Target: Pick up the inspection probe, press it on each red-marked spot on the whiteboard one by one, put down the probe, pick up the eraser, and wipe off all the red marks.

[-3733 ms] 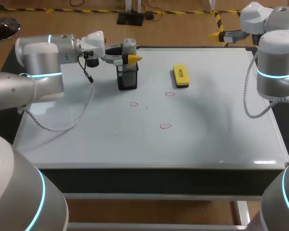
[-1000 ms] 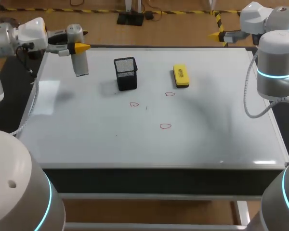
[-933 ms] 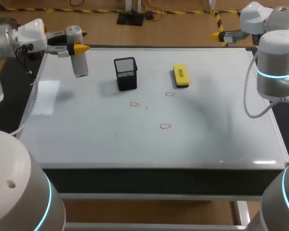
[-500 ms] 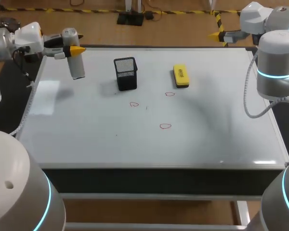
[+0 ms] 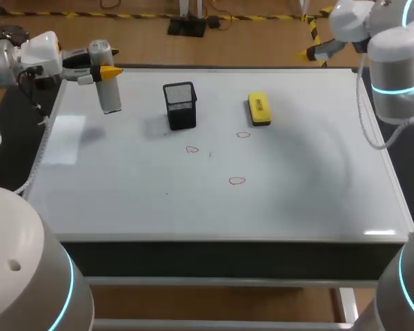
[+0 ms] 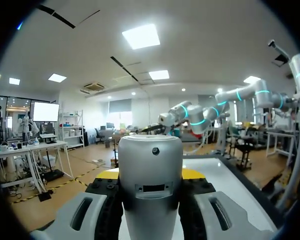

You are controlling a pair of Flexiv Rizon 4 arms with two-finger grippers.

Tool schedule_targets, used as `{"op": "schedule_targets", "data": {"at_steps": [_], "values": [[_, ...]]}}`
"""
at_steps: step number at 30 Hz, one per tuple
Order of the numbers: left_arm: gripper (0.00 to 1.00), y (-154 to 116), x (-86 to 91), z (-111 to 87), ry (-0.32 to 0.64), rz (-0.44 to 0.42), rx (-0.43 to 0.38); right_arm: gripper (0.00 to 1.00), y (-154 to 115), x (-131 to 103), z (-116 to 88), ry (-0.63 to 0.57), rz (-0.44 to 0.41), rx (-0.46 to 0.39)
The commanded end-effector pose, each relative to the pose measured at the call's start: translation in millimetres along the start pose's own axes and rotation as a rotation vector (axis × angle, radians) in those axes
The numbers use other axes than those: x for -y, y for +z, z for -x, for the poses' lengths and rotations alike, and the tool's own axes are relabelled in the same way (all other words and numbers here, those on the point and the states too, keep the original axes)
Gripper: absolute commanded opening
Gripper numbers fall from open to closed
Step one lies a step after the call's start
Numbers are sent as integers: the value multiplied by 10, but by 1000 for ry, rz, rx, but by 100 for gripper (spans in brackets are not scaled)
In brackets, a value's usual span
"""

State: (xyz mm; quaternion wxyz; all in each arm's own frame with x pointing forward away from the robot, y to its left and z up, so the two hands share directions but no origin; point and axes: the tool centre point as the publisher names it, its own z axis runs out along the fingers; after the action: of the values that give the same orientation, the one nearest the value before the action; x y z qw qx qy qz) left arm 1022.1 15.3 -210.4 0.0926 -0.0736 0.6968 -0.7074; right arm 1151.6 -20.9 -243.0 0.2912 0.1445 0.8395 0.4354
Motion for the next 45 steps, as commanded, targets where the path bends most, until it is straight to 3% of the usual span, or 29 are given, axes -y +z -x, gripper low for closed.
{"op": "schedule_targets", "data": {"at_steps": [1, 7, 10, 12, 14, 15, 31, 33, 36, 39, 45], "values": [[0, 1, -1, 7, 1, -2, -2, 100, 362, -4, 28, -502, -224, -375], [0, 1, -1, 7, 1, -2, -2, 100, 555, 5, -163, -884, -264, -555], [0, 1, -1, 7, 1, -2, -2, 100, 618, 83, -249, -1151, -308, -668], [0, 1, -1, 7, 1, -2, -2, 100, 664, 129, -302, -1239, -297, -704], [0, 1, -1, 7, 1, -2, -2, 100, 692, 154, -346, -1241, -295, -707], [0, 1, -1, 7, 1, -2, -2, 100, 700, 147, -358, -1178, -290, -682], [0, 1, -1, 7, 1, -2, -2, 100, 700, 147, -358, -1178, -290, -682], [0, 1, -1, 7, 1, -2, -2, 100, 814, 52, -399, -1334, -213, -782], [0, 1, -1, 7, 1, -2, -2, 100, 968, 20, -503, -1471, -136, -911], [0, 1, -1, 7, 1, -2, -2, 100, 1096, 13, -622, -1563, -78, -981], [0, 1, -1, 7, 1, -2, -2, 100, 1241, 36, -835, -1795, -45, -1089]]}}
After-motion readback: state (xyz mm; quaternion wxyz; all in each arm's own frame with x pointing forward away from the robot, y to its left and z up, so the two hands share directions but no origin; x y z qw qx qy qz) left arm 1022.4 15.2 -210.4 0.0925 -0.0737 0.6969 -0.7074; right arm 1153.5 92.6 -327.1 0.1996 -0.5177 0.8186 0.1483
